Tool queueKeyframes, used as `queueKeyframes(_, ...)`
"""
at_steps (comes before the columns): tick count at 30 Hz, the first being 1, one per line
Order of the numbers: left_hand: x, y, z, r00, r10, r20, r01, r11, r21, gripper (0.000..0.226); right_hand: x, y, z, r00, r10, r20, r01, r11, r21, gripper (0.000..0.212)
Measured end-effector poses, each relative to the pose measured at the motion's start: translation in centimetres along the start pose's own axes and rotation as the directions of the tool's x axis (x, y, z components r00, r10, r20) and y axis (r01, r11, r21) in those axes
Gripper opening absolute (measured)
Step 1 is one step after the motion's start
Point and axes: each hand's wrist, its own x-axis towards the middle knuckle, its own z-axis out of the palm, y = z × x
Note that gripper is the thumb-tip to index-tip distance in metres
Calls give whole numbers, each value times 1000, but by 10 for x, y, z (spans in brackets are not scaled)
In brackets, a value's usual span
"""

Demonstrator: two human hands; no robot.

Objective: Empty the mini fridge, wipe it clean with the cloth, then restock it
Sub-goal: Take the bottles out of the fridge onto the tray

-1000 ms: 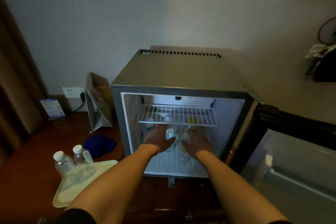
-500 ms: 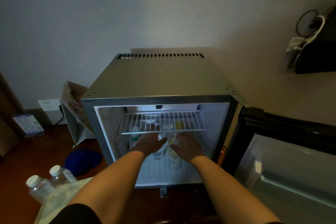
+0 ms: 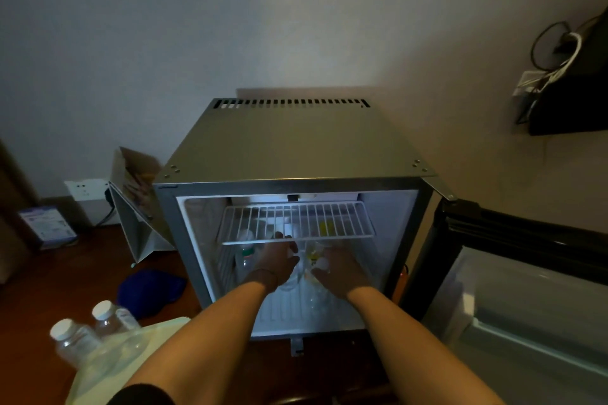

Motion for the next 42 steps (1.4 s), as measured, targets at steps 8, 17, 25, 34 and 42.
queueKeyframes(8,-31,-7,-7,997,67,-41,-67,998,-8,19,-18,-15,-6,994,105,37,-103,994,-43,60)
queueKeyframes(17,-84,-11,-28,1000,1,-2,-1,1000,10,21,-53,-44,2,999,35,-6,-35,997,-69,41)
queueKeyframes(25,-161,-28,-64,976,-138,-170,136,990,-25,16,-84,-77,27,976,-213,36,215,974,-66,36)
queueKeyframes(34,-257,-70,-94,893,-334,-302,350,937,-4,19,-138,-130,66,894,-420,155,436,896,-89,22)
queueKeyframes(42,-297,-128,-139,816,-453,-360,440,890,-122,14,-141,-194,114,848,-486,211,505,862,-42,26)
